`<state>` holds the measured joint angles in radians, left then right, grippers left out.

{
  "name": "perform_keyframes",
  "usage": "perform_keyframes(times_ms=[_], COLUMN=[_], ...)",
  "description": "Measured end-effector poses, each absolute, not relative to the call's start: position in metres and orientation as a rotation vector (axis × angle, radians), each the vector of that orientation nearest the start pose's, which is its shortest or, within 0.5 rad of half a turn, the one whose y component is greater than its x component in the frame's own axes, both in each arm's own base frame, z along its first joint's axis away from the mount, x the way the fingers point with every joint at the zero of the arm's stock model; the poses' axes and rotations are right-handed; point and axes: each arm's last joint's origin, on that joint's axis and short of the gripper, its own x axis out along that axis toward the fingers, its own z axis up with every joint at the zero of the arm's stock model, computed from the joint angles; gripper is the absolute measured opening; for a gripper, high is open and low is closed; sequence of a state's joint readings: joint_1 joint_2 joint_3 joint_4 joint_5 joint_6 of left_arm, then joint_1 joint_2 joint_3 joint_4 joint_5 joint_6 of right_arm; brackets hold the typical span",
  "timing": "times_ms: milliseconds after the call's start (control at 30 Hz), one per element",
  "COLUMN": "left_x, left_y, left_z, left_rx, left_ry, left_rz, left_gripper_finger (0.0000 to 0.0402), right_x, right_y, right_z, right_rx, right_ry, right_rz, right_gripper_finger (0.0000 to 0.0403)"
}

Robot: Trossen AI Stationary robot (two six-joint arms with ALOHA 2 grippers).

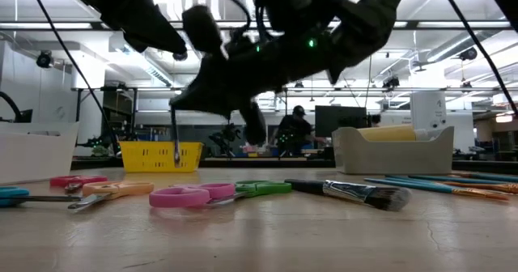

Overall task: Pick & Place Paint Supplies
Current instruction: Put the black eyeshadow brush into the white bin

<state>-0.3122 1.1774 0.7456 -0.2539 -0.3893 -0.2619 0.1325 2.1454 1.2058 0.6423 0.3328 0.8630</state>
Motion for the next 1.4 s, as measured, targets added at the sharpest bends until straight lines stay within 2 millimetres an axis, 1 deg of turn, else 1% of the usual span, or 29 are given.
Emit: perform_keyframes(times_ms=[133, 333, 567, 867, 1267, 1400], left_x=[0.231, 0.230, 0.230, 0.229, 0.229, 0.229], left_y=[-0.063, -0.063, -0.062, -0.062, -0.062, -0.062], left_z=[0.239, 0.238, 0.238, 0.237, 0.236, 0.236], left_rx=[-0.016, -0.010, -0.004, -0.001, -0.005, -0.004], left_ry=[0.631, 0.641, 0.645, 0.657, 0.664, 0.663], left_rz=[0.157, 0.162, 0.174, 0.171, 0.162, 0.165], left_gripper_finger=[0.0092, 0.0092, 0.0092, 0.0092, 0.0092, 0.0092], right_x=[0.452, 0.464, 0.470, 0.470, 0.478, 0.480], right_y=[0.048, 0.045, 0.042, 0.038, 0.037, 0.037], right_z=[0.119, 0.109, 0.097, 0.095, 0.100, 0.101], right_rx=[0.811, 0.904, 0.976, 0.964, 0.860, 0.850], right_ry=[0.202, 0.182, 0.188, 0.265, 0.498, 0.530], right_rz=[-0.330, -0.344, -0.369, -0.394, -0.474, -0.483], right_gripper_finger=[0.0008, 0.0008, 0.0008, 0.0008, 0.0008, 0.0008])
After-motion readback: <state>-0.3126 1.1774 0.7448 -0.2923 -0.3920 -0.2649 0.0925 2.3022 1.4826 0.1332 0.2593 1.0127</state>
